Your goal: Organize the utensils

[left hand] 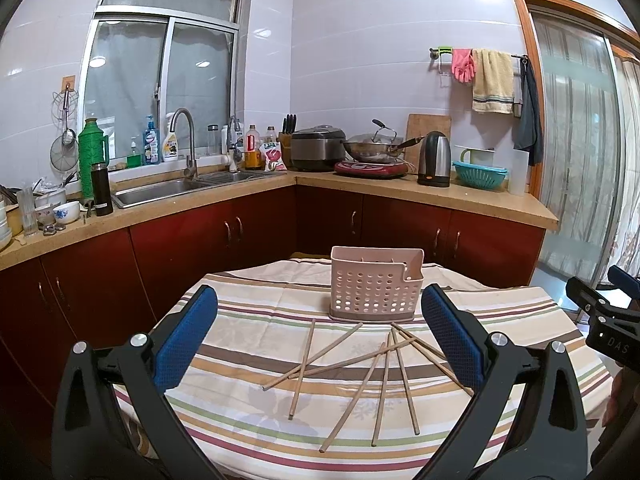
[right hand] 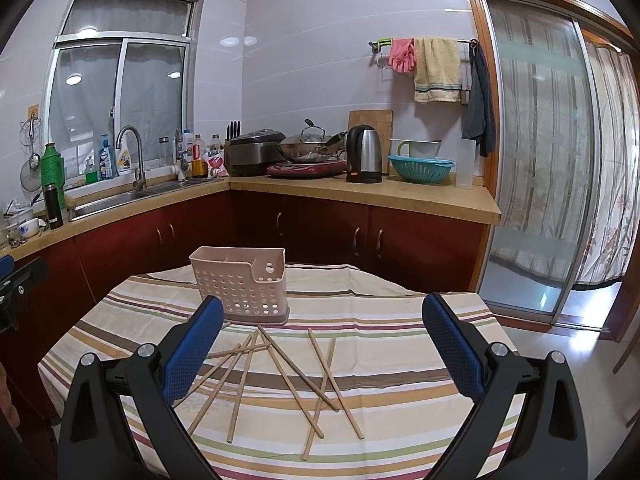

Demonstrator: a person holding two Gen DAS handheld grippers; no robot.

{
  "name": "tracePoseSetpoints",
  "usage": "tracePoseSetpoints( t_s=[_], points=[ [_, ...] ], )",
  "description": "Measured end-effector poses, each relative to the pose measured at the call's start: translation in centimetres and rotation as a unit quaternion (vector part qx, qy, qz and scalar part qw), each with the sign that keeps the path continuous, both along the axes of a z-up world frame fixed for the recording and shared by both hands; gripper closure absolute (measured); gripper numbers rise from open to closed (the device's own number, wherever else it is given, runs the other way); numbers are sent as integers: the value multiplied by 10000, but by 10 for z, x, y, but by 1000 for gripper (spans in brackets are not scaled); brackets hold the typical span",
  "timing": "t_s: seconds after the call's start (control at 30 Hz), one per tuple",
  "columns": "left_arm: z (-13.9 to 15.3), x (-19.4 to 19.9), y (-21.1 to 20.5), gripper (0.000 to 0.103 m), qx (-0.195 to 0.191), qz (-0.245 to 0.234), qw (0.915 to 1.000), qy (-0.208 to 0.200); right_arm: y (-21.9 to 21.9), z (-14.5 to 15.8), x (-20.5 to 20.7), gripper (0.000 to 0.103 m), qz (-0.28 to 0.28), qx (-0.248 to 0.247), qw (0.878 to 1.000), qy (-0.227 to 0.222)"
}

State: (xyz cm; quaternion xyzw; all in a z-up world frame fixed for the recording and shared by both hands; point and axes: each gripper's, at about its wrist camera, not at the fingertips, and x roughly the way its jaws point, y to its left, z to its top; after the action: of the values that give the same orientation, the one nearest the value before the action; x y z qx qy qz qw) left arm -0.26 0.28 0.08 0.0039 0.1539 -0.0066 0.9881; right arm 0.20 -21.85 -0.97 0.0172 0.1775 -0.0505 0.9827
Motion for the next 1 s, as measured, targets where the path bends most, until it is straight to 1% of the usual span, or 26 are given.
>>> tracePoseSetpoints(
  t_s=[1.0],
  points=[
    [-4, 0, 5, 4, -28, 1, 10000, 19, 2, -2, 0, 6, 2, 6, 10000, 5]
  ],
)
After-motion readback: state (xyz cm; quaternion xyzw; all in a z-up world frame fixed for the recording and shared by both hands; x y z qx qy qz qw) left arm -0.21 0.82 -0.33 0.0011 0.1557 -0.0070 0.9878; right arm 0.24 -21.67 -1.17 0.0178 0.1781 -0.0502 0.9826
